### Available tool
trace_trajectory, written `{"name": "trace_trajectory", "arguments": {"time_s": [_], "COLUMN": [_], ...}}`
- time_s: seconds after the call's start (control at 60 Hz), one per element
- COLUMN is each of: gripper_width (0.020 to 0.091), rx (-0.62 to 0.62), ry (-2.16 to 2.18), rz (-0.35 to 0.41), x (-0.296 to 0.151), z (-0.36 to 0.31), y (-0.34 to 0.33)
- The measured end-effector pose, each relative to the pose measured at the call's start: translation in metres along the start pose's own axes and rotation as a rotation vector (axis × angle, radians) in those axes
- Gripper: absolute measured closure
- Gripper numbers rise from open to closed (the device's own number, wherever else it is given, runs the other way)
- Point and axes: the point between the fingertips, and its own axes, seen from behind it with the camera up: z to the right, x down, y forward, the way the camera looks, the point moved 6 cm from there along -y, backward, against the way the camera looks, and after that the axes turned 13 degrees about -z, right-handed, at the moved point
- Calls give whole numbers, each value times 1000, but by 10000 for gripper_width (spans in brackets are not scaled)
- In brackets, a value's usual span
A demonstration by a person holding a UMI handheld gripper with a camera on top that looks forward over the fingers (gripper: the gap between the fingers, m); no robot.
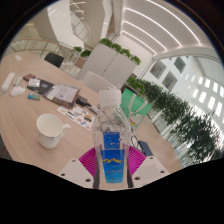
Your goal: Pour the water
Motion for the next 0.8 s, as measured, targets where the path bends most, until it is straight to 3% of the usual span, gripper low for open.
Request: {"name": "trace_trajectory", "arguments": {"time_s": [0.15,0.35,0.567,0.8], "gripper_width": [730,729,727,730], "rx": [291,533,659,616], "ry": [-560,-1181,-1615,-1723], "rz": [24,-28,-133,-193], "x": [-41,-70,-110,-113], "z": [3,-10,-6,-20], "y": [12,24,28,20]}}
